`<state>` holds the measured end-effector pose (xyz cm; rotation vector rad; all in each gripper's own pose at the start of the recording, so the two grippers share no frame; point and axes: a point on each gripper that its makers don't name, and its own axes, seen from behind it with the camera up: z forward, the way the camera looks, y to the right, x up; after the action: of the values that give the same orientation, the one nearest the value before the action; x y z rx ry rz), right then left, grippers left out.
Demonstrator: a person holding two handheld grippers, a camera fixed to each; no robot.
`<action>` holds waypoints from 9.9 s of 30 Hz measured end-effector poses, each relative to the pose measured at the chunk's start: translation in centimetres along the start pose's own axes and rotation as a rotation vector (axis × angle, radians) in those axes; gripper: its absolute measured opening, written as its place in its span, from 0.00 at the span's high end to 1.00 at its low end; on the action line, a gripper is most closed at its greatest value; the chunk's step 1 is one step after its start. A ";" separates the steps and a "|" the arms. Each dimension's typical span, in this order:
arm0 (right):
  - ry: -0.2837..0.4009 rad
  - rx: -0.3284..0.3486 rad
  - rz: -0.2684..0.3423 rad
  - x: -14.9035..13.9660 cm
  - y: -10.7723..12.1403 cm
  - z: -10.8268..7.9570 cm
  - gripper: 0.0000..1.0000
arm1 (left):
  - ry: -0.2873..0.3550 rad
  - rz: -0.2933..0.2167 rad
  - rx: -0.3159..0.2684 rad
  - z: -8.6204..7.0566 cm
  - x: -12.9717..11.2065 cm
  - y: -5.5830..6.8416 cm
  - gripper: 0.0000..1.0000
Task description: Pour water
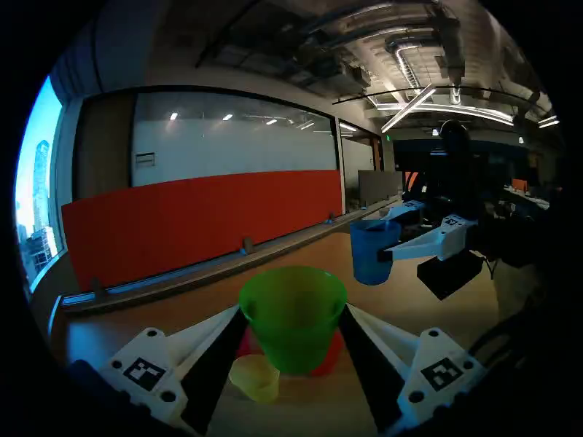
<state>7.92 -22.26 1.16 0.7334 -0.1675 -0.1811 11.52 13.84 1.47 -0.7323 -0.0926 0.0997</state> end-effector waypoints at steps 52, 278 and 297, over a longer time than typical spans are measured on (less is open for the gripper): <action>0.090 -0.002 -0.198 5.9 0.0 0.4 0.11 | 0.028 -0.010 -0.082 1.4 1.2 2.5 0.14; 0.088 0.013 -0.383 12.2 -1.5 3.3 0.11 | 0.028 0.030 -0.150 2.5 1.9 6.0 0.15; 0.025 0.065 -0.122 9.4 -1.0 2.5 0.11 | -0.030 0.067 -0.153 2.5 0.7 6.2 0.15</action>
<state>16.37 -26.65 3.17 0.8111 -0.1055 -0.2833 11.52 20.16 -0.79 -0.8871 -0.1053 0.1686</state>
